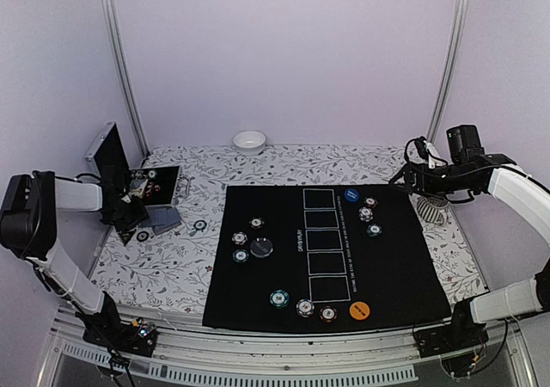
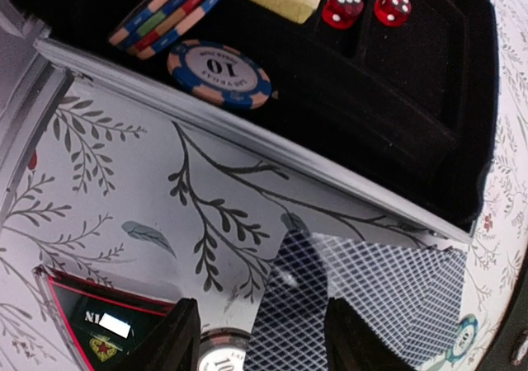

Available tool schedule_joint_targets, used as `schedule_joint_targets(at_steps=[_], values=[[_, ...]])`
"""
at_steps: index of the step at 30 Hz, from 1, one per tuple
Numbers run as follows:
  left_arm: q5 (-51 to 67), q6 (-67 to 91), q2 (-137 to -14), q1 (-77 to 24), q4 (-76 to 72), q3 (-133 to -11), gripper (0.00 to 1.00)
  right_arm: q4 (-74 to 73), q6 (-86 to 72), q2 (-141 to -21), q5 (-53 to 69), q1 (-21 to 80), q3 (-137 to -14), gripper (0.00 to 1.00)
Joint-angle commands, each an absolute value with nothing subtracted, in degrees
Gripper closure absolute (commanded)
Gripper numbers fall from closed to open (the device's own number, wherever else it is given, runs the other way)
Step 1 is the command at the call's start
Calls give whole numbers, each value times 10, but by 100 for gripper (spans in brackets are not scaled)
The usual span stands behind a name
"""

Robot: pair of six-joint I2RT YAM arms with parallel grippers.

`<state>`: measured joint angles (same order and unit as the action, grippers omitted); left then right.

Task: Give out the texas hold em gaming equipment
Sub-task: Adjust the poker card in the face-down deck piles.

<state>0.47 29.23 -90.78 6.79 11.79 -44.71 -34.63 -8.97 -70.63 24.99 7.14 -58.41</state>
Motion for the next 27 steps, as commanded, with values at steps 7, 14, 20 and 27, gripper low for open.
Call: schedule_joint_targets(at_steps=[7,14,20,27], values=[[24,305,-890,59,89,-421,51,-337,-84,-712,250,74,-576,1],[16,299,-887,42,92,-423,51,-337,-84,-714,250,74,-577,1],[11,296,-897,25,94,-426,51,-336,-83,-715,251,74,-577,1],[8,292,-894,12,100,-427,50,-336,-83,-718,251,74,-577,1]])
